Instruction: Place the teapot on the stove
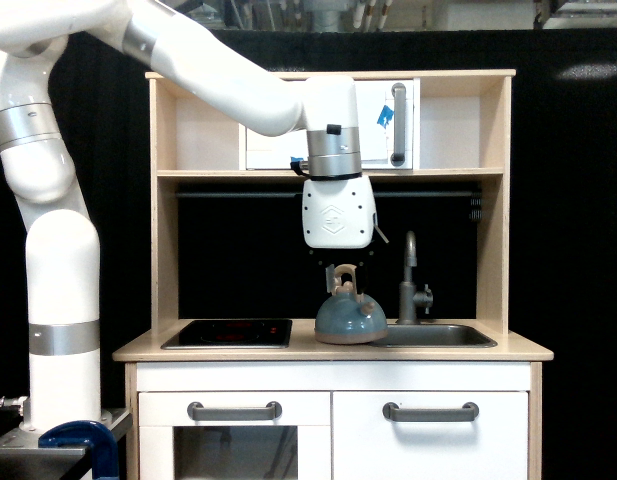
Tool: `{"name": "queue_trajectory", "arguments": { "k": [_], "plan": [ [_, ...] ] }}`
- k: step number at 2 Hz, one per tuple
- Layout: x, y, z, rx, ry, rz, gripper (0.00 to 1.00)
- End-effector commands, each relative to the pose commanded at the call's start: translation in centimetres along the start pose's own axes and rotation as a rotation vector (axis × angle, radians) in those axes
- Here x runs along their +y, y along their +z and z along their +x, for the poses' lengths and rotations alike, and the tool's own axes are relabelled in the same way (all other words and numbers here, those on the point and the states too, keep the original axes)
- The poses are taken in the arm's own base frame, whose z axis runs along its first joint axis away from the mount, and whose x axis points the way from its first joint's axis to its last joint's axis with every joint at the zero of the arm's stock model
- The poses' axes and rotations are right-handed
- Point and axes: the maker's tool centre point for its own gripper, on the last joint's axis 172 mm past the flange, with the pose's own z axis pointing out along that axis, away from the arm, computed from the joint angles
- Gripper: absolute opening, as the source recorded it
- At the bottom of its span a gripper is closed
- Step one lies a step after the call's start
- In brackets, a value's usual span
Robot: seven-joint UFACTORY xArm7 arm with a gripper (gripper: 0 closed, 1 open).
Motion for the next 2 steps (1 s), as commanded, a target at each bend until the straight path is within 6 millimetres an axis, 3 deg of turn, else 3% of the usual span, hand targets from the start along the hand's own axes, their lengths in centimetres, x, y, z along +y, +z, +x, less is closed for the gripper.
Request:
{"name": "queue_trajectory", "arguments": {
  "k": [1, 2],
  "plan": [
    [2.2, 1.0, 1.5, -0.050, -0.575, 0.007, 1.00],
    [5.2, 1.0, 2.0, 0.127, -0.376, 0.019, 1.00]
  ]
}}
